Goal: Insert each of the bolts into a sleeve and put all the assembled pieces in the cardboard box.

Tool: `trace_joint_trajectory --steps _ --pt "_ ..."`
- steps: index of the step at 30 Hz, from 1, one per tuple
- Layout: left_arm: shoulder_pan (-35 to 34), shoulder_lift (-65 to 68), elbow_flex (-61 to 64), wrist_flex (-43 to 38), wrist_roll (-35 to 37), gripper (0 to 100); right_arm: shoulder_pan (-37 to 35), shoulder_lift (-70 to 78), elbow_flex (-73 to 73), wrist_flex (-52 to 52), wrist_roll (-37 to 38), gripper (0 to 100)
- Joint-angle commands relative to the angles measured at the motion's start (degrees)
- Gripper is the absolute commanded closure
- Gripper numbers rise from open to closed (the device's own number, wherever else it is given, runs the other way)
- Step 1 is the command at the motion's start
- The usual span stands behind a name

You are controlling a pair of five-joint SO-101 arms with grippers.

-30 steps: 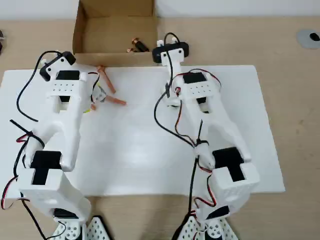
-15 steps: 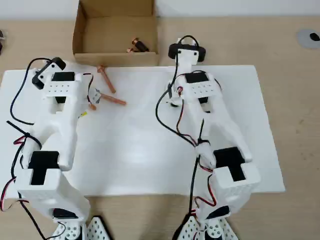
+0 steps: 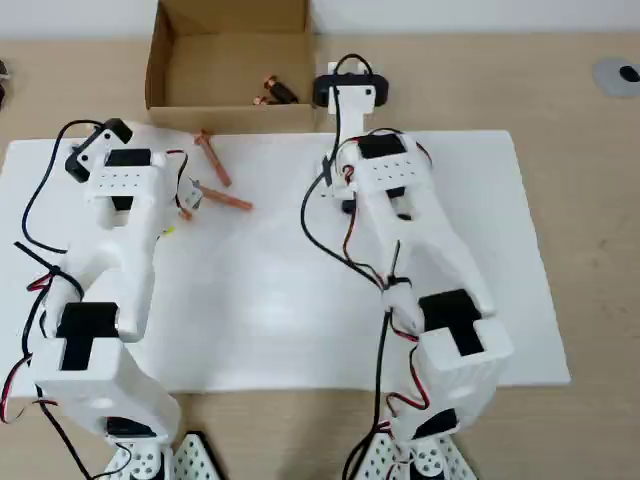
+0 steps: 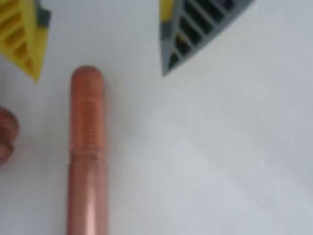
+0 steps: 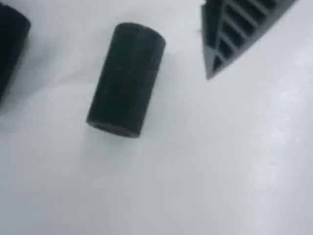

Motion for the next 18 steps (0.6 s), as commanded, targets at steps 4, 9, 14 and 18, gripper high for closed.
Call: trace_joint_trajectory --steps 4,9,14,18 --pt "1.32 -3.21 0.00 -1.67 0.35 82 1.10 -0.13 -2.86 -0.09 0.70 75.8" --pt "2.20 -3.21 0.35 -1.93 -0.97 82 3.91 2.24 -2.15 -2.55 0.44 75.9" --pt "1.76 -3.21 0.44 -1.76 -1.14 82 4.62 4.35 -3.12 -2.37 -0.70 79.0" --pt "1.85 -3.21 0.44 -1.76 -1.14 82 4.00 4.44 -3.38 -2.73 1.41 82.0"
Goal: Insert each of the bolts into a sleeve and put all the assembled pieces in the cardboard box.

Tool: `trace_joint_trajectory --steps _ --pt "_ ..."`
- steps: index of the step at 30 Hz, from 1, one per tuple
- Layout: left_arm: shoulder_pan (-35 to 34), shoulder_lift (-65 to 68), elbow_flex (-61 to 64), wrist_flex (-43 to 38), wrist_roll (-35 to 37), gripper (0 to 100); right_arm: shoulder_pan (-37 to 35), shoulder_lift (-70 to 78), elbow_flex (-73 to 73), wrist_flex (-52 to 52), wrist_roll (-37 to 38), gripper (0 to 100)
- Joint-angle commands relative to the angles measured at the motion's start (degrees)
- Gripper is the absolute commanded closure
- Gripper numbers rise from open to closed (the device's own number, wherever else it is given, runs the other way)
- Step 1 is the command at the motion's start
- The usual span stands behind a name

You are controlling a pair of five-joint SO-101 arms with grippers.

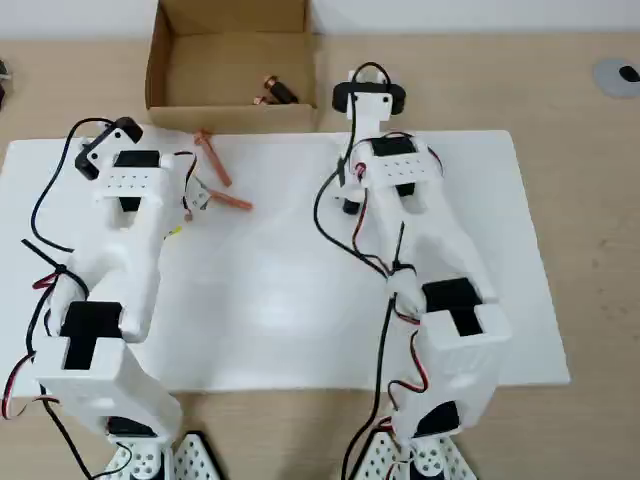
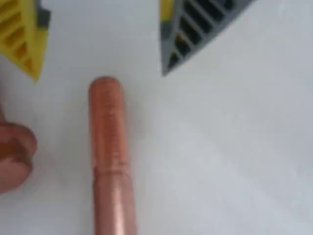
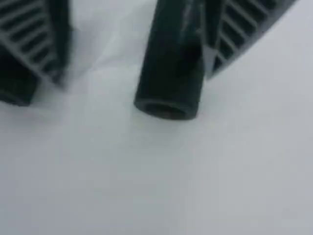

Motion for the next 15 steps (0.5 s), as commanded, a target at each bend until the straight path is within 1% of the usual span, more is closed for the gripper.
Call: trace_joint_trajectory --steps 1,4,15 --pt "0.18 -3.21 -0.18 -0.53 -0.44 82 -0.22 -0.22 -3.38 -1.05 2.20 82.0" --pt "0.18 -3.21 -0.18 -0.44 -0.44 82 -1.98 -0.22 -3.38 -1.05 3.96 82.0" --pt "0.18 -3.21 0.44 -0.70 -0.44 82 -4.53 -0.22 -3.03 -0.70 3.52 82.0"
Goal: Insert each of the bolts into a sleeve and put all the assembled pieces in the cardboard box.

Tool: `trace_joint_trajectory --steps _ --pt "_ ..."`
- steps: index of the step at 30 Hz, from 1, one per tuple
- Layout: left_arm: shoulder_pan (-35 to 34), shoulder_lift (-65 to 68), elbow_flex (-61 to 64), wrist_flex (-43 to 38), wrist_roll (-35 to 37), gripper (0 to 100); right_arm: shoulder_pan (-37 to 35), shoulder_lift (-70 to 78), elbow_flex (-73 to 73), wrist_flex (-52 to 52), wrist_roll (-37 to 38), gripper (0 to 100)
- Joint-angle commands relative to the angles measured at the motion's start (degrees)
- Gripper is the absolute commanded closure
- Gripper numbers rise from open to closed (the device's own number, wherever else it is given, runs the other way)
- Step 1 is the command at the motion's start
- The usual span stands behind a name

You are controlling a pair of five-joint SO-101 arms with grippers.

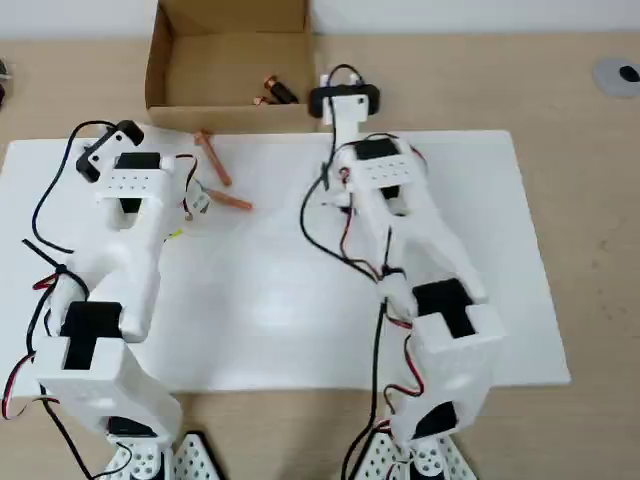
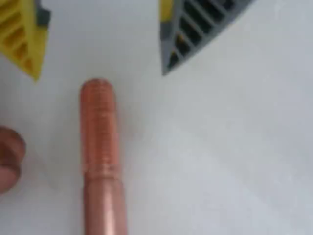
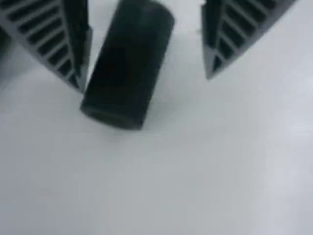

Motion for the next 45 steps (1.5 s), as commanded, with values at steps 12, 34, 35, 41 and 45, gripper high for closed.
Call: trace_joint_trajectory --steps 12,34,35,41,45 --pt "0.09 -3.21 -0.53 -0.26 -0.26 82 -0.75 -0.22 -1.27 0.26 -5.27 83.9" --pt "-0.09 -3.21 -0.62 -0.18 -0.44 82 -0.84 2.15 -0.48 2.73 -5.01 89.7" --pt "-0.09 -3.21 -0.62 -0.18 -0.44 82 -0.84 2.68 -1.45 3.52 -4.92 89.8" --pt "-0.26 -3.30 -0.62 -0.09 -0.44 82 -0.84 7.43 -7.25 7.21 -4.92 94.9" --pt "-0.79 -3.30 -0.70 0.62 -0.44 82 -0.84 10.86 -11.56 10.02 -2.20 97.5"
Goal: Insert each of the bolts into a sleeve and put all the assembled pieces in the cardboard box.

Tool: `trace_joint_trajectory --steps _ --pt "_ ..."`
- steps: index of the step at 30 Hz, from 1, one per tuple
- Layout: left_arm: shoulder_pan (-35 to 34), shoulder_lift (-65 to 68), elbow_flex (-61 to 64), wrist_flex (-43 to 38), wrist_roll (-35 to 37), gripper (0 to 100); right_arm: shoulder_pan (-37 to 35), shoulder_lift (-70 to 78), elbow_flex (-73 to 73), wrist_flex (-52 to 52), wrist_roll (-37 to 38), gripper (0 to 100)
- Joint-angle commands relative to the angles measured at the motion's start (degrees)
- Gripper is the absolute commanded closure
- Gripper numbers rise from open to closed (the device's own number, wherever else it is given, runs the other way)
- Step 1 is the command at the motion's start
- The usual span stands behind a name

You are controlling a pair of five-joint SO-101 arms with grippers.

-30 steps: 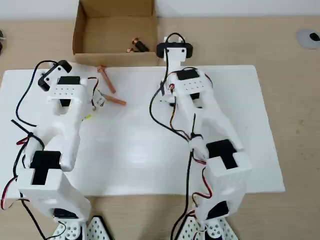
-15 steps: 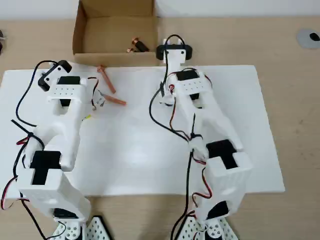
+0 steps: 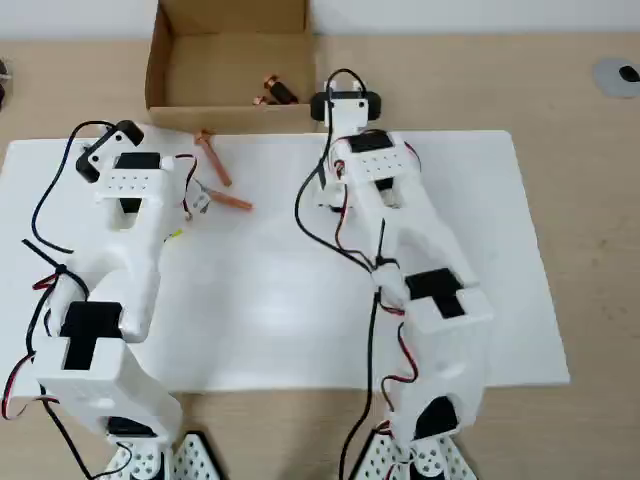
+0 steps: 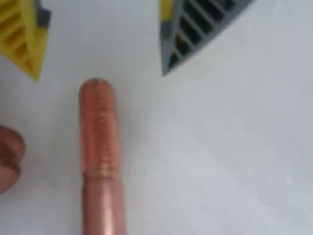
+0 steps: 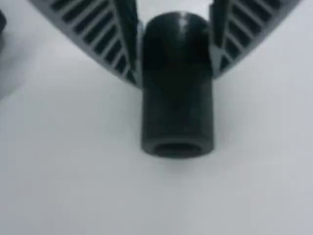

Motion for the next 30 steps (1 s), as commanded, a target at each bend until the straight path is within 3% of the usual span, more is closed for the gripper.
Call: trace_joint_trajectory --steps 1,15,22,30 --pt "-0.79 -3.65 -0.70 0.70 -0.44 82 -0.92 3.03 -3.47 2.02 3.25 97.6" --pt "-3.52 -14.46 4.48 0.18 0.35 82 -0.84 4.53 -6.55 3.87 5.63 98.7" --pt "-7.21 -20.00 12.75 -8.18 4.04 82 -1.54 -0.13 -4.09 1.49 5.63 98.7" --pt "-7.21 -19.91 13.63 -14.07 3.87 82 -3.82 -13.41 10.42 -7.56 6.15 98.7"
